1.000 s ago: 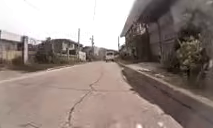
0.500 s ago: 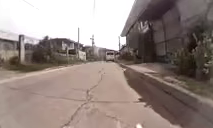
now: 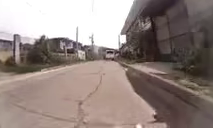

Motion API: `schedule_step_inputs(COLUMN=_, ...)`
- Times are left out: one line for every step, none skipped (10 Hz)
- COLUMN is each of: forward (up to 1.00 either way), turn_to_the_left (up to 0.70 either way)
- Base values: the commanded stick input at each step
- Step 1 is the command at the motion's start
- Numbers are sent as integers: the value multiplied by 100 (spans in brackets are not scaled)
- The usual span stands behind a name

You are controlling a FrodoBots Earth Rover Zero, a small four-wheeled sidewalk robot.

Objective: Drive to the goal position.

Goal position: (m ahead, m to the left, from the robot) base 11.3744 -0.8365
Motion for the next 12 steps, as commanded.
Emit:
schedule_step_inputs(forward=100, turn_to_the_left=0)
schedule_step_inputs(forward=100, turn_to_the_left=0)
schedule_step_inputs(forward=100, turn_to_the_left=0)
schedule_step_inputs(forward=100, turn_to_the_left=0)
schedule_step_inputs(forward=100, turn_to_the_left=-2)
schedule_step_inputs(forward=100, turn_to_the_left=-10)
schedule_step_inputs(forward=100, turn_to_the_left=-7)
schedule_step_inputs(forward=100, turn_to_the_left=0)
schedule_step_inputs(forward=100, turn_to_the_left=0)
schedule_step_inputs(forward=100, turn_to_the_left=0)
schedule_step_inputs(forward=100, turn_to_the_left=-1)
schedule_step_inputs(forward=100, turn_to_the_left=-30)
